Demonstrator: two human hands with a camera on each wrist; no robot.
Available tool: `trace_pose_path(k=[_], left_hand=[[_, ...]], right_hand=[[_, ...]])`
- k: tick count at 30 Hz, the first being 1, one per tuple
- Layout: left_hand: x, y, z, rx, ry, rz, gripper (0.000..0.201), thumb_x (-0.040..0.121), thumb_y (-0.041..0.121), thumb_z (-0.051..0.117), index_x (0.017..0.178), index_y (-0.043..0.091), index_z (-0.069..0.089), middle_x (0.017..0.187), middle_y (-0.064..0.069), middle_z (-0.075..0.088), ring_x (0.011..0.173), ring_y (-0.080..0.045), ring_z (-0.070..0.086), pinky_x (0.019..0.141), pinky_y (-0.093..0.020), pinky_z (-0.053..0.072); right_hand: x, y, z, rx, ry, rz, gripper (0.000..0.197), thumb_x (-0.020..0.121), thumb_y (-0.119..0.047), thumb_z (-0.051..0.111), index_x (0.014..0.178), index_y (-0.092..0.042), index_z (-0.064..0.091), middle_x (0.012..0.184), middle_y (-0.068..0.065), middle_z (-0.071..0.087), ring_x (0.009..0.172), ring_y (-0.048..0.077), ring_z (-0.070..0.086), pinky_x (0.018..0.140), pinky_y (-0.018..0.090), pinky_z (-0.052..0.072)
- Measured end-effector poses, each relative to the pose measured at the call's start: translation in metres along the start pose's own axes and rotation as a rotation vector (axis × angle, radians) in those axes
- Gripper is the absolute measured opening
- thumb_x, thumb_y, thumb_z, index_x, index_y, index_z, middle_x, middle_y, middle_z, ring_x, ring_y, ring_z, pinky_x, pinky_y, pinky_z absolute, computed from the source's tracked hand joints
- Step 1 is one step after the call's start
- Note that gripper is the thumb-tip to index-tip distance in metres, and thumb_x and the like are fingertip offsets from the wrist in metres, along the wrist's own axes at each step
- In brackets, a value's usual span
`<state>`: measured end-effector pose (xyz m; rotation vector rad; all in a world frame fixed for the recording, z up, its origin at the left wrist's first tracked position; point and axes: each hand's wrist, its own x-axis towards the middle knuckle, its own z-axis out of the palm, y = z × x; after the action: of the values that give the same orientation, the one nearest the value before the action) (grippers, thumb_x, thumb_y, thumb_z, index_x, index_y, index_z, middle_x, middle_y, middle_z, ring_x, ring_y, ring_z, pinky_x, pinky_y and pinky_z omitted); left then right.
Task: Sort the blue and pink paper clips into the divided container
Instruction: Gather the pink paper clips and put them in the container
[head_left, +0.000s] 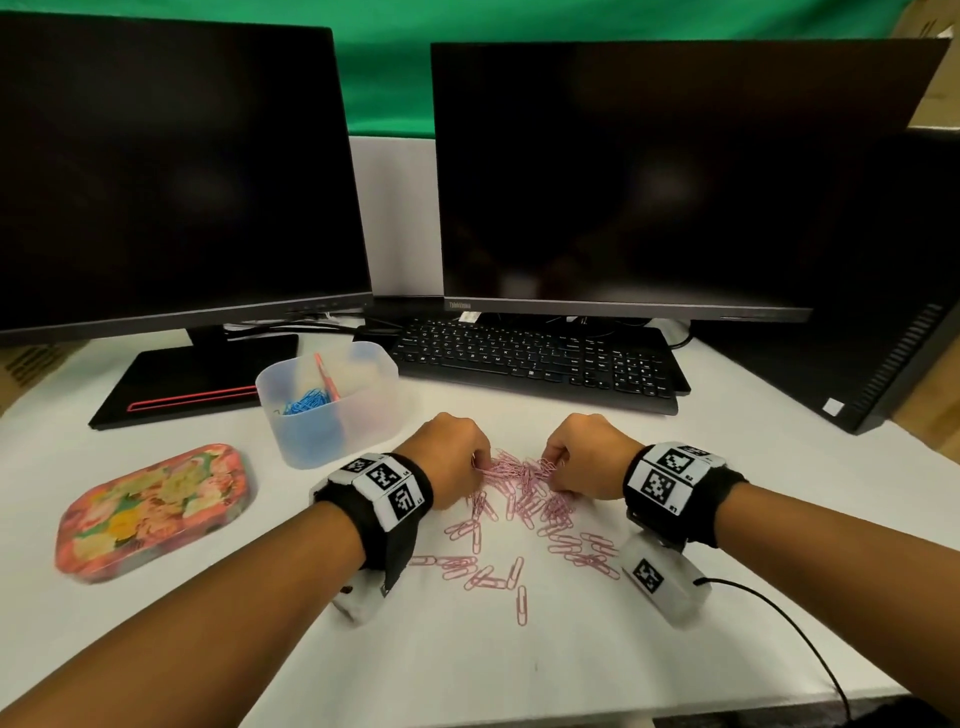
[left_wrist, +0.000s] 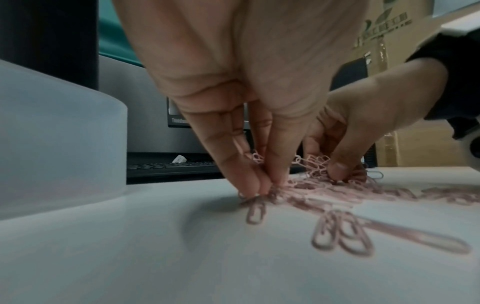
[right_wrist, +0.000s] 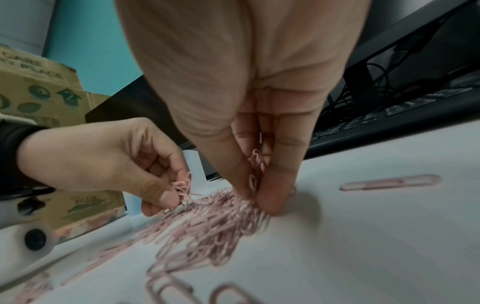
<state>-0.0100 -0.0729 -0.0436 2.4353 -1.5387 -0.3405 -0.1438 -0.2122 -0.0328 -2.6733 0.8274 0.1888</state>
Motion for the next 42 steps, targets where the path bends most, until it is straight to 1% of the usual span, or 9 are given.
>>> trace_pose_path(k=[7, 12, 16, 20, 23, 26, 36, 39, 42], left_hand=[[-0.009, -0.009, -0.048, -0.074, 0.099, 0.000, 0.010, 0.084, 0.022, 0.074, 0.093, 0.018, 0.077, 0.078, 0.006, 0.067, 0.074, -0.012, 0.064, 0.074, -0.023, 0.054], [-0.017, -0.025, -0.097, -0.131, 0.172, -0.022, 0.003, 0.084, 0.023, 0.075, 0.081, 0.021, 0.074, 0.066, 0.005, 0.072, 0.054, -0.006, 0.066, 0.055, -0.012, 0.050], [-0.017, -0.044, -0.133, -0.141, 0.273, -0.061, 0.003, 0.084, 0.019, 0.075, 0.082, 0.017, 0.074, 0.066, 0.000, 0.073, 0.059, -0.012, 0.071, 0.064, -0.024, 0.060], [-0.009, -0.067, -0.154, -0.112, 0.316, -0.133, 0.004, 0.085, 0.015, 0.073, 0.081, 0.014, 0.073, 0.065, -0.004, 0.073, 0.061, -0.015, 0.072, 0.061, -0.023, 0.060], [0.001, -0.082, -0.153, -0.088, 0.307, -0.216, 0.005, 0.084, 0.010, 0.073, 0.080, 0.013, 0.073, 0.065, -0.003, 0.072, 0.058, -0.013, 0.070, 0.055, -0.020, 0.057], [0.012, -0.093, -0.138, -0.069, 0.238, -0.287, 0.006, 0.082, 0.009, 0.074, 0.077, 0.013, 0.074, 0.066, -0.005, 0.073, 0.061, -0.015, 0.073, 0.062, -0.026, 0.061], [0.019, -0.093, -0.121, -0.092, 0.195, -0.286, 0.017, 0.084, 0.014, 0.074, 0.099, 0.020, 0.069, 0.077, 0.005, 0.064, 0.067, -0.012, 0.072, 0.060, -0.024, 0.058], [0.004, -0.097, -0.130, -0.166, 0.291, -0.308, 0.009, 0.086, 0.013, 0.071, 0.093, 0.017, 0.071, 0.078, 0.000, 0.067, 0.066, -0.014, 0.073, 0.065, -0.029, 0.062], [-0.018, -0.098, -0.130, -0.191, 0.296, -0.315, 0.008, 0.084, 0.010, 0.069, 0.083, 0.017, 0.072, 0.075, -0.005, 0.073, 0.061, -0.015, 0.072, 0.053, -0.022, 0.058]], right_hand=[[0.002, 0.006, -0.014, 0.091, 0.039, 0.000, 0.011, 0.077, -0.006, 0.069, 0.085, -0.010, 0.076, 0.076, 0.006, 0.075, 0.076, 0.018, 0.072, 0.076, 0.033, 0.060], [0.008, 0.004, -0.020, 0.187, 0.038, 0.005, 0.010, 0.080, -0.004, 0.071, 0.086, -0.011, 0.075, 0.069, 0.004, 0.074, 0.065, 0.015, 0.073, 0.070, 0.029, 0.061], [0.012, 0.004, -0.021, 0.204, 0.040, 0.000, 0.012, 0.081, -0.002, 0.069, 0.088, -0.010, 0.074, 0.068, 0.005, 0.073, 0.061, 0.014, 0.073, 0.065, 0.025, 0.061], [0.015, 0.003, -0.021, 0.214, 0.031, -0.010, 0.012, 0.081, -0.001, 0.068, 0.085, -0.010, 0.075, 0.070, 0.009, 0.074, 0.063, 0.017, 0.073, 0.069, 0.031, 0.062], [0.015, -0.001, -0.026, 0.226, 0.032, -0.020, 0.009, 0.082, -0.004, 0.071, 0.083, -0.011, 0.075, 0.068, 0.007, 0.074, 0.060, 0.014, 0.072, 0.060, 0.022, 0.059], [0.016, -0.007, -0.033, 0.243, 0.039, -0.028, 0.004, 0.081, -0.006, 0.074, 0.082, -0.010, 0.074, 0.064, 0.004, 0.072, 0.056, 0.011, 0.071, 0.054, 0.017, 0.054], [0.043, -0.077, -0.070, 0.306, 0.119, -0.203, 0.002, 0.080, -0.010, 0.076, 0.080, -0.009, 0.074, 0.067, 0.007, 0.074, 0.063, 0.016, 0.073, 0.059, 0.020, 0.057], [0.066, -0.111, -0.077, 0.376, 0.130, -0.255, 0.005, 0.079, -0.005, 0.075, 0.084, -0.004, 0.075, 0.074, 0.014, 0.075, 0.071, 0.024, 0.075, 0.071, 0.030, 0.062], [0.088, -0.143, -0.078, 0.386, 0.145, -0.279, 0.007, 0.079, -0.006, 0.075, 0.085, -0.004, 0.074, 0.077, 0.014, 0.075, 0.072, 0.024, 0.075, 0.073, 0.031, 0.061]])
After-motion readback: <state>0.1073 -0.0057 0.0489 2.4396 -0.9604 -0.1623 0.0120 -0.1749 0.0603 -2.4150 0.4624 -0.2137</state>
